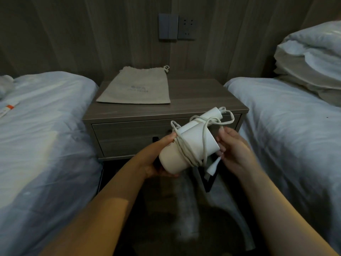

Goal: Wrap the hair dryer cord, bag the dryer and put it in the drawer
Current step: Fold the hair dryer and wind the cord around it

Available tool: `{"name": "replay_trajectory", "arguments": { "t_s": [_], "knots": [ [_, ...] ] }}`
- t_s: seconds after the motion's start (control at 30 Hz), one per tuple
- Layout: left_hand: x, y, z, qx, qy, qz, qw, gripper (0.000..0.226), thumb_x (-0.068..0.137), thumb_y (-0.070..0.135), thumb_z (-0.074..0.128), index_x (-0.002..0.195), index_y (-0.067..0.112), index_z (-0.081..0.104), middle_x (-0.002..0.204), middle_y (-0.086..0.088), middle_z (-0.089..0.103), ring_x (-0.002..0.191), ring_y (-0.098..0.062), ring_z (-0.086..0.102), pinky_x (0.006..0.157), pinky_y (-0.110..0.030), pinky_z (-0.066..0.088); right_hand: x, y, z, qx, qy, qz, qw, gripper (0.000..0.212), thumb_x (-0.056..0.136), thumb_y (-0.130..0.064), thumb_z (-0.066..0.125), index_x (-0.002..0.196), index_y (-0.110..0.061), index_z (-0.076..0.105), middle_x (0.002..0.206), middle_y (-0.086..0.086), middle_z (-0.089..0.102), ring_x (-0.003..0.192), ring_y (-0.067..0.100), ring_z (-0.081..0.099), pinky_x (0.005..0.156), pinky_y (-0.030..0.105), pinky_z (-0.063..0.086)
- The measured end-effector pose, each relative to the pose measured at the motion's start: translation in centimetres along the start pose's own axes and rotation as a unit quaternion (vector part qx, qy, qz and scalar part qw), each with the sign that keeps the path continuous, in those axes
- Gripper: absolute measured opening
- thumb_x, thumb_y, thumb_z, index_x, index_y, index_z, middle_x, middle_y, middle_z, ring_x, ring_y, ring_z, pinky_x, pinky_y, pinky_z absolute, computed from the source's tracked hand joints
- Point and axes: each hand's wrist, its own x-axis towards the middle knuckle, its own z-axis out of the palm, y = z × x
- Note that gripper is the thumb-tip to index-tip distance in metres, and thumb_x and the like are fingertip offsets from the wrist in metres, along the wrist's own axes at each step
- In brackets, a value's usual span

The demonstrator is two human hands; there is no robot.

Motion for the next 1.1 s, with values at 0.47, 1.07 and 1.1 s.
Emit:
{"name": "replay_trajectory", "arguments": {
  "t_s": [0.47, 1.07, 1.1],
  "knots": [
    [0.1, 0.2, -0.1, 0.054, -0.021, 0.033, 0.998, 0.029, 0.074, 0.046, 0.06, 0.088, 0.021, 0.062, 0.085, -0.005, 0.064, 0.077, -0.024, 0.061, 0.069, -0.04, 0.05, 0.4, 1.7, 0.0, -0.079, 0.141, -0.017, 0.987, 0.005, 0.079, -0.006, 0.067, 0.074, -0.006, 0.067, 0.064, 0.012, 0.059, 0.056, 0.019, 0.05, 0.058, 0.027, 0.042],
    [0.1, 0.6, 0.0, -0.044, 0.032, 0.086, 0.995, 0.03, 0.085, 0.054, 0.049, 0.086, 0.027, 0.062, 0.076, -0.003, 0.069, 0.077, -0.023, 0.061, 0.07, -0.037, 0.048, -2.1, 2.1, 3.1, -0.194, -0.036, 0.086, 0.977, 0.027, 0.089, 0.01, 0.043, 0.099, -0.006, 0.063, 0.068, 0.009, 0.054, 0.046, 0.012, 0.049, 0.046, 0.025, 0.047],
    [0.0, 0.7, -0.2, -0.047, 0.039, 0.089, 0.994, 0.029, 0.085, 0.054, 0.049, 0.086, 0.027, 0.062, 0.08, -0.004, 0.067, 0.078, -0.023, 0.06, 0.07, -0.037, 0.048, -2.3, 1.9, 3.3, -0.2, -0.048, 0.09, 0.974, 0.028, 0.09, 0.009, 0.043, 0.107, -0.004, 0.061, 0.071, 0.01, 0.055, 0.047, 0.012, 0.05, 0.047, 0.026, 0.049]
  ]
}}
